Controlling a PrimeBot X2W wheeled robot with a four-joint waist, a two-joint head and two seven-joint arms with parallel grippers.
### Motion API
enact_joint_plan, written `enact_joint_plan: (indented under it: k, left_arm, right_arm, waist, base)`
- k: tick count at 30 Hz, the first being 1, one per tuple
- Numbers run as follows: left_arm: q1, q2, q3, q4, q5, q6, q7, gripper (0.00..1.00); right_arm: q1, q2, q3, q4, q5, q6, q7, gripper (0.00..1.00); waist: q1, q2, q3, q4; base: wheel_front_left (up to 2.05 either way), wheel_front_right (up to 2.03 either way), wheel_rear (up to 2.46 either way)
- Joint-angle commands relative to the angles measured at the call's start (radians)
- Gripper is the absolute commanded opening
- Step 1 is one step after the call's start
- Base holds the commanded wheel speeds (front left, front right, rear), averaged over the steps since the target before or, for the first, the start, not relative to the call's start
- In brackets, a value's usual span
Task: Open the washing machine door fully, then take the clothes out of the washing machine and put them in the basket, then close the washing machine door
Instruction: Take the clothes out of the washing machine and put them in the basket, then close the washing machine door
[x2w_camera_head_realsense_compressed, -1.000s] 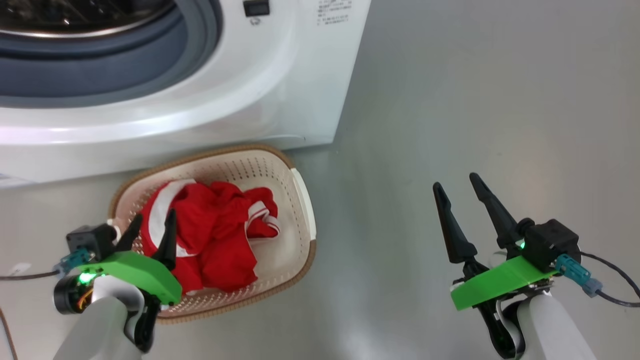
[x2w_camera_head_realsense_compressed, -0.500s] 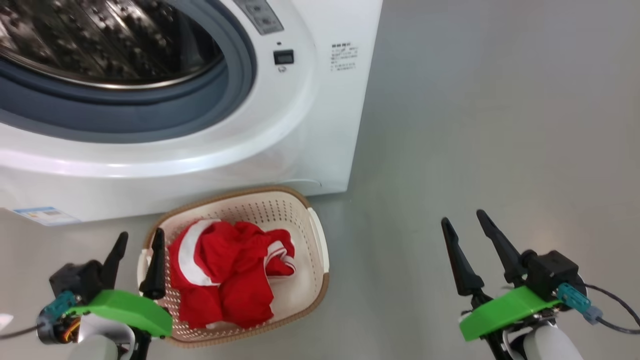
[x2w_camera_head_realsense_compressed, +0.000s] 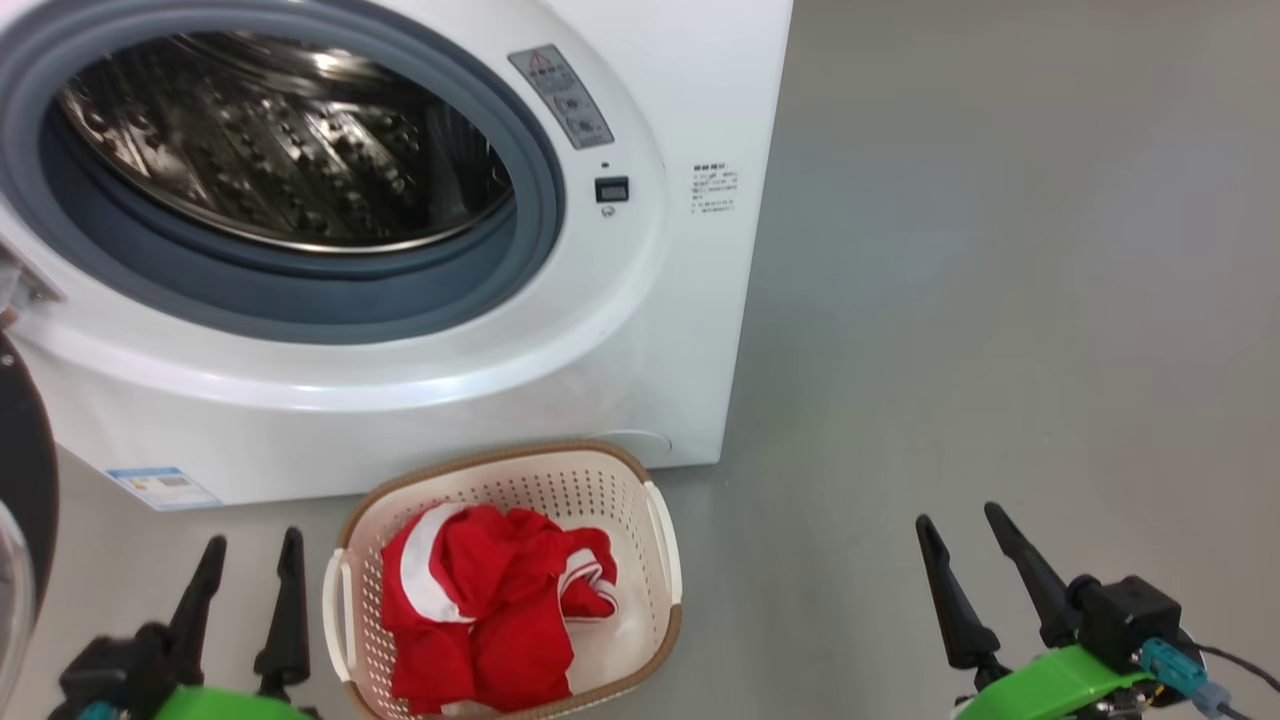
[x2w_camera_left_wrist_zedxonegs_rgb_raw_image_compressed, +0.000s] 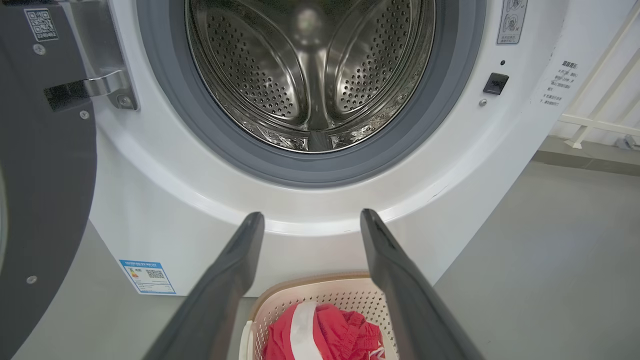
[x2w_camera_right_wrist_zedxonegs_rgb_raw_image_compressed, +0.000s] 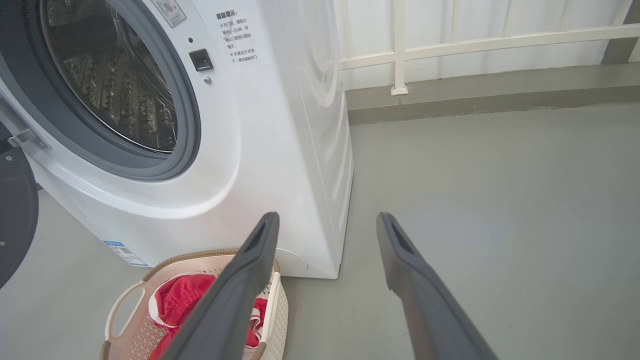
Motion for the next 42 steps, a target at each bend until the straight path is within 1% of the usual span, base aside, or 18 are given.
enact_joint_plan:
  k: [1,13,19,30,42]
  left_arm:
    - [0.021,0.017,0.048,-0.049,0.012,-0.003,-0.008,1.00]
    - [0.206,-0.002,0.110,-0.189,0.023,-0.003,-0.008,1.00]
    - [0.262,-0.018,0.136,-0.218,0.034,-0.003,-0.008,1.00]
    - [0.281,-0.038,0.145,-0.240,0.042,-0.003,-0.008,1.00]
    - [0.278,-0.043,0.139,-0.242,0.057,-0.003,-0.008,1.00]
  right_arm:
    - [0.015,-0.010,0.023,-0.022,0.004,0.002,-0.005,1.00]
    - [0.097,-0.036,0.019,-0.027,0.024,0.002,-0.005,1.00]
    - [0.121,-0.045,0.017,-0.033,0.031,0.002,-0.005,1.00]
    - [0.134,-0.047,0.007,-0.040,0.032,0.002,-0.005,1.00]
    - [0.132,-0.042,0.002,-0.045,0.027,0.002,-0.005,1.00]
  waist:
    - [0.0000,0.0000,-0.040,0.009]
    - [0.0000,0.0000,-0.126,0.008]
    - [0.0000,0.0000,-0.143,0.004]
    - [0.0000,0.0000,-0.150,-0.001]
    - [0.0000,0.0000,-0.145,-0.005]
  base:
    - [0.00,0.00,0.00]
    - [0.00,0.00,0.00]
    - [0.00,0.00,0.00]
    - [0.00,0.00,0.00]
    - [-0.03,0.03,0.00]
